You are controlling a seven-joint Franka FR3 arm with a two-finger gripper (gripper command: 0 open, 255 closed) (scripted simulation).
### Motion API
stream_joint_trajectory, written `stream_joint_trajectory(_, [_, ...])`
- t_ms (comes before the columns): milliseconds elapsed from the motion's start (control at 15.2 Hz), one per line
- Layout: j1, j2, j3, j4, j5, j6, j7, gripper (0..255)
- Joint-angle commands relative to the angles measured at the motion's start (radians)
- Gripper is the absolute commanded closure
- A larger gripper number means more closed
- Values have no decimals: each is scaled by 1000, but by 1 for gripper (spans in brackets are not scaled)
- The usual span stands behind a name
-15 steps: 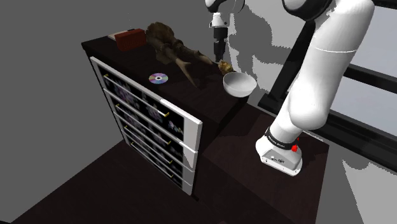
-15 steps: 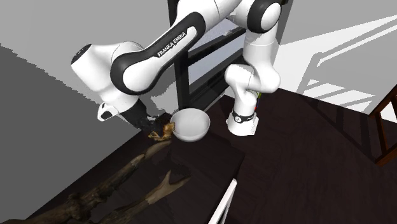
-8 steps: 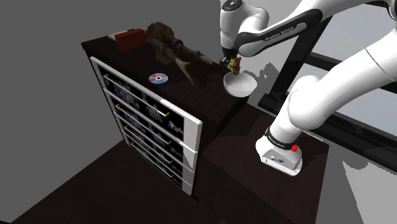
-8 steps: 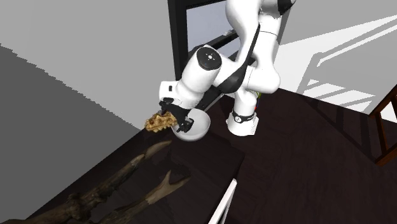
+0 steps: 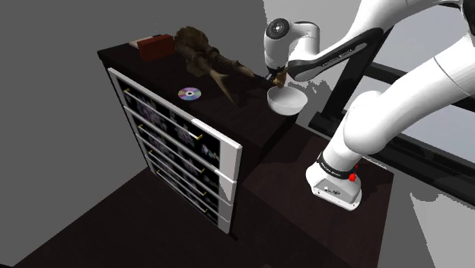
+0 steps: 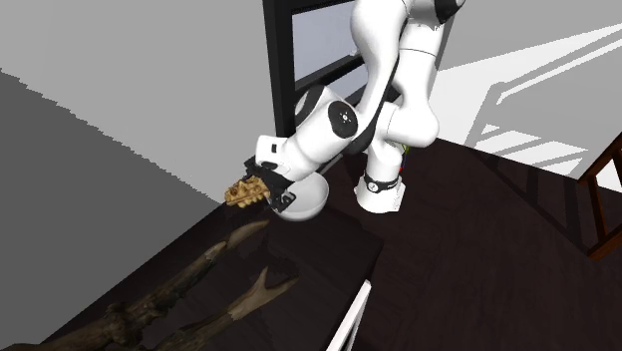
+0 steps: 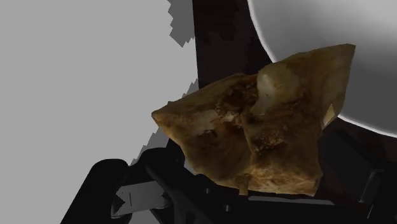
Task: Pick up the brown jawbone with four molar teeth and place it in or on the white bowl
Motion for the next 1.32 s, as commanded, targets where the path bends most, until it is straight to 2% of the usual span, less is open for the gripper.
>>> stream_joint_trajectory(0, [15, 1, -19, -21, 103, -4, 6, 0])
stream_joint_trajectory(396, [70, -6, -71, -19, 83, -23, 19, 0])
stream_joint_trajectory(462, [71, -4, -70, -16, 84, -24, 20, 255])
stream_joint_trajectory(594, [62, 5, -84, -9, 72, -10, 10, 255])
stream_joint_trajectory(990, [62, -42, -69, -49, 74, -32, 19, 255])
stream_joint_trajectory(1056, [103, -11, -102, -17, 71, -35, 26, 255])
stream_joint_trajectory(1254, [144, -54, -126, -2, 85, -90, 0, 255])
